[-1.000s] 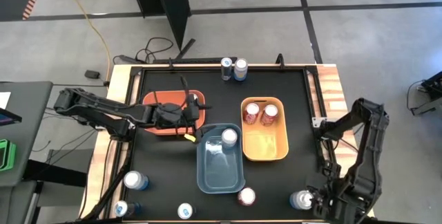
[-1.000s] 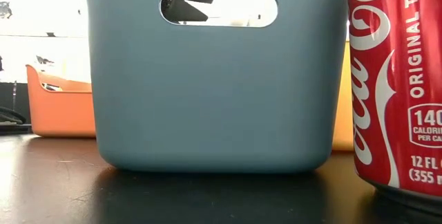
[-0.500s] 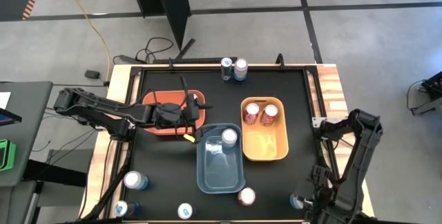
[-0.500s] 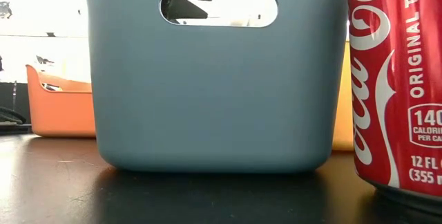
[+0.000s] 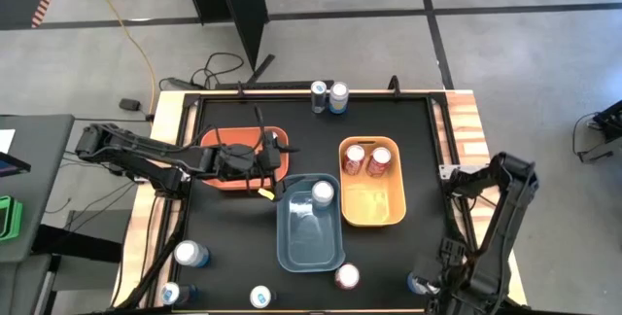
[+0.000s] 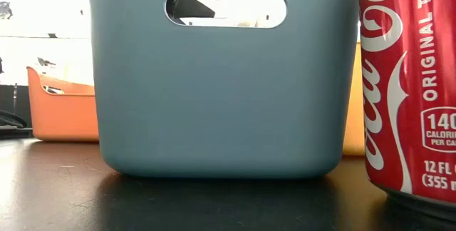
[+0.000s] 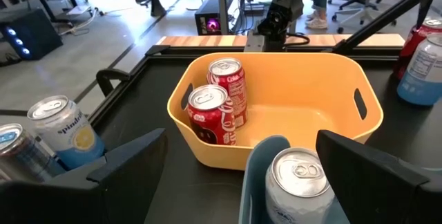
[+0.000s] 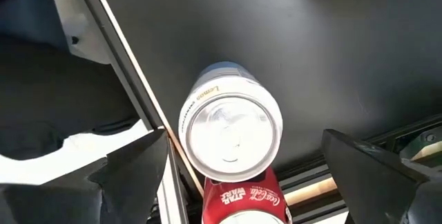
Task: Sort soda cans
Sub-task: Put the bottom right blue-white soda can into the blue bin
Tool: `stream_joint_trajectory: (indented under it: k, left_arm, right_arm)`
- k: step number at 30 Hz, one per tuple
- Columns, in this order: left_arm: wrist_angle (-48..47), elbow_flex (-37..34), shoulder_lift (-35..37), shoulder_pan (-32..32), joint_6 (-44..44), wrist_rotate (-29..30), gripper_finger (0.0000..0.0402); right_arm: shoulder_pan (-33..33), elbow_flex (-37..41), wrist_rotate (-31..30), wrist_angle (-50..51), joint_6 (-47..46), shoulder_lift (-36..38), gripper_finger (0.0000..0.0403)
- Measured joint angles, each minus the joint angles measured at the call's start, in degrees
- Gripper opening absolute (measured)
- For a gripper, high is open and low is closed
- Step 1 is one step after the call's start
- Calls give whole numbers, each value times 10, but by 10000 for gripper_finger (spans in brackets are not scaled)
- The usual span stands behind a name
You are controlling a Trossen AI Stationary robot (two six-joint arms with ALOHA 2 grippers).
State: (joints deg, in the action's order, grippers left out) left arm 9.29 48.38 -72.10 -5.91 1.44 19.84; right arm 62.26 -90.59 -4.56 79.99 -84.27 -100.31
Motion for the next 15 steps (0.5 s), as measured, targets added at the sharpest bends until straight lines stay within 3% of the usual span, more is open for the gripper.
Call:
stream_joint_trajectory:
  k: [15]
  left_arm:
    - [-9,0,0,0,-4,0,366]
  right_arm:
    - [15,0,0,22,-17,-29,400]
